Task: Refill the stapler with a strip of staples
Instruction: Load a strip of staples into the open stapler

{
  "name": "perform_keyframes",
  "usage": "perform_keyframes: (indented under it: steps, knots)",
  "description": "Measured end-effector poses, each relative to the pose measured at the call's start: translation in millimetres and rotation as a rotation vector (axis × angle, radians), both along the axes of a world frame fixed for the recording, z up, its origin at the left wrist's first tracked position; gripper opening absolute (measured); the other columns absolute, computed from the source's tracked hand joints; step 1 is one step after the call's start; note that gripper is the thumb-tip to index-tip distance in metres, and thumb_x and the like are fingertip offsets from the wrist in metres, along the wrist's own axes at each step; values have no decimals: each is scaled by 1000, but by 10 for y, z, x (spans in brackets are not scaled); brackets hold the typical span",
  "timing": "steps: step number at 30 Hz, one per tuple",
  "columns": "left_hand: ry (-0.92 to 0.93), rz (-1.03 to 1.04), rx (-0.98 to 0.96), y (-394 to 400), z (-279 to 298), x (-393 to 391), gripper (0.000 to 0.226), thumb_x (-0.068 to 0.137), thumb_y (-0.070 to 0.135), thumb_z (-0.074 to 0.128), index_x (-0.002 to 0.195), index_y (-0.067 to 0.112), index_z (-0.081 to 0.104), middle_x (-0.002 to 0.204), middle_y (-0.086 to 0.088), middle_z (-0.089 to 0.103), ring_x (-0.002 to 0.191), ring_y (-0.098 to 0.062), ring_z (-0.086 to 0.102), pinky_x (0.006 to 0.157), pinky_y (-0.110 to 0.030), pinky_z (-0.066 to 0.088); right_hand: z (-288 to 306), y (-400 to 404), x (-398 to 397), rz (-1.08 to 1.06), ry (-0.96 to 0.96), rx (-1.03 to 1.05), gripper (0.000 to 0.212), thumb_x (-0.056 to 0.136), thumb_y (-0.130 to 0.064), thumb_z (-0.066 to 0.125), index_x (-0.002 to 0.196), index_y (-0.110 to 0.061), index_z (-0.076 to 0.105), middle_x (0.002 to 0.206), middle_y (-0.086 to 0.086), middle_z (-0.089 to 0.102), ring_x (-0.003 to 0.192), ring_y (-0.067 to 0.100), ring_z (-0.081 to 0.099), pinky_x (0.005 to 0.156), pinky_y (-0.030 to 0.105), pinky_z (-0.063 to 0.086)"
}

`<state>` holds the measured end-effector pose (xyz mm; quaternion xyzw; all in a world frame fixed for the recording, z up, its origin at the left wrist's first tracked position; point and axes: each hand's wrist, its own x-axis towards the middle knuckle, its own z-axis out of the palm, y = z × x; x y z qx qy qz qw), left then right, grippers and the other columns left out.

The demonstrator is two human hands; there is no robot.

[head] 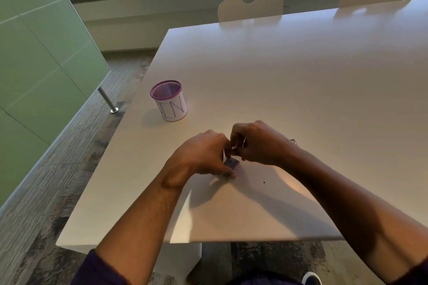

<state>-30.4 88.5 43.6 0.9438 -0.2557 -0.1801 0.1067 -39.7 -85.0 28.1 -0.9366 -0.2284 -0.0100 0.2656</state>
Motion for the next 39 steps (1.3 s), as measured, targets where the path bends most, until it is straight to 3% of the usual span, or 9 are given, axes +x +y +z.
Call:
perform_keyframes:
  steps: [4, 7, 13, 20, 25, 31, 39]
  knots:
    - [11, -14, -15, -2, -11, -26, 45, 78, 34, 85, 120, 23, 72, 104, 2, 74, 82, -12, 67, 74, -23, 51, -15, -30, -58, -10, 75, 18, 20, 83, -20, 80, 100, -16, 69, 88, -3, 74, 75, 10, 69, 71, 31, 61]
    - [-16, -26, -40, 4, -22, -60, 39, 82, 33, 83, 118, 24, 73, 104, 3, 72, 79, -10, 63, 65, -18, 45, -19, -68, -81, -8, 92, 8, 21, 83, -23, 80, 100, -17, 70, 88, -4, 74, 78, 11, 70, 72, 31, 61]
    - [-30, -51, -103, 28, -39, -103, 34, 84, 29, 81, 118, 25, 75, 103, 6, 66, 76, -6, 55, 65, -18, 42, -57, -177, -131, 42, 203, 1, 33, 79, -36, 84, 105, -21, 70, 94, -9, 74, 82, 6, 71, 76, 28, 61]
    - [-8, -53, -139, 62, -22, -123, 34, 84, 18, 81, 117, 20, 76, 104, 6, 67, 75, -4, 58, 69, -16, 47, -135, -221, -151, 43, 200, 9, 39, 76, -34, 87, 110, -22, 72, 98, -7, 76, 86, 6, 73, 80, 29, 62]
    - [-17, -47, -134, 120, -8, -121, 33, 81, 18, 82, 113, 21, 76, 108, 4, 70, 81, -8, 63, 78, -31, 60, -134, -260, -163, 45, 183, -12, 41, 77, -26, 87, 115, -22, 73, 101, -8, 77, 87, 3, 72, 80, 15, 57]
    - [-19, -38, -131, 183, -54, -106, 32, 82, 19, 82, 113, 22, 75, 112, 3, 69, 83, -8, 65, 79, -35, 62, -129, -302, -201, 39, 165, 7, 33, 79, -22, 84, 111, -22, 74, 100, -7, 77, 89, 7, 73, 84, 29, 62]
    - [27, 13, -137, 275, -90, -52, 37, 84, 20, 82, 119, 23, 74, 115, 5, 68, 84, -7, 63, 71, -19, 52, -150, -374, -214, 98, 165, 6, 12, 85, -21, 79, 97, -21, 80, 103, -9, 73, 86, 1, 69, 80, 16, 56]
